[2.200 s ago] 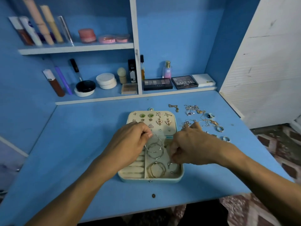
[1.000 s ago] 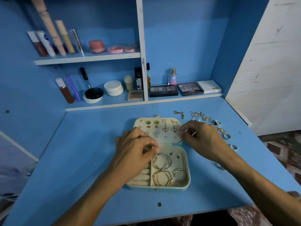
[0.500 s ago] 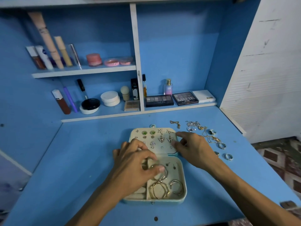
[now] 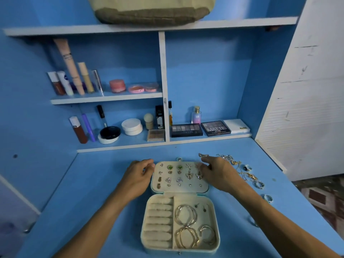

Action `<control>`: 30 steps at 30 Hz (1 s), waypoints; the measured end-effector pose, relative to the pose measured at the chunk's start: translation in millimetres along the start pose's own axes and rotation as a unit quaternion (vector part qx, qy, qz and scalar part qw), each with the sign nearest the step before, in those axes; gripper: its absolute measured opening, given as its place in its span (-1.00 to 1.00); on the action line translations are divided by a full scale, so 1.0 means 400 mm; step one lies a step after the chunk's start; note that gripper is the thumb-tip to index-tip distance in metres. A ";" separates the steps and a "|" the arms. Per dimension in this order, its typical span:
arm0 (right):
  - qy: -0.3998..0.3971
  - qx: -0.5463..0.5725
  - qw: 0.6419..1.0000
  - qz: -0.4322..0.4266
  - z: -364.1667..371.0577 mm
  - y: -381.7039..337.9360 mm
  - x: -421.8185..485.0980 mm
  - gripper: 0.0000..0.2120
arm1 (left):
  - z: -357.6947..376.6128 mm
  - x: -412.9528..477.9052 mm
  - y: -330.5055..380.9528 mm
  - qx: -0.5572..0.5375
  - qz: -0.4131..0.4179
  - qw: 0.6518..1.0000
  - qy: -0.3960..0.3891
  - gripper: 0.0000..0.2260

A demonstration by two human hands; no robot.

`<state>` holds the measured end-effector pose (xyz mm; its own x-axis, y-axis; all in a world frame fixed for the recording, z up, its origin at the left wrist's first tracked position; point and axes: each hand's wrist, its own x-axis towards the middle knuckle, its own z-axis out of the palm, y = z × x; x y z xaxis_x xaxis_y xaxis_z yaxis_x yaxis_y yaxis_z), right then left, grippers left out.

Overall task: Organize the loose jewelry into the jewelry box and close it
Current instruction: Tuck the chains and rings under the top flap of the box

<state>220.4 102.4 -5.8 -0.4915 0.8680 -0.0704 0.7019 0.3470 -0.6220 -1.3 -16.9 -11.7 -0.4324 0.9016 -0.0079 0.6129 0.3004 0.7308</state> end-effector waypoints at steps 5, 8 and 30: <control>0.015 0.017 1.000 -0.011 0.001 0.004 0.012 -0.77 | 0.013 0.037 -0.009 -0.001 -0.003 1.000 -0.020 -0.72; 0.033 0.087 0.996 -0.014 -0.013 0.004 0.015 -0.81 | 0.008 0.042 -0.008 -0.072 0.004 0.997 0.003 -0.74; 0.130 0.187 0.936 -0.269 -0.029 0.044 -0.214 -0.91 | -0.014 -0.201 -0.072 -0.124 0.142 0.976 0.112 -0.82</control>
<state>281.1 38.4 -1.7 -0.5450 0.6781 0.4931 0.1362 0.6520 -0.7459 12.1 -99.9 -28.3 -0.4199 0.8383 0.3477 0.5621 -0.0605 0.8248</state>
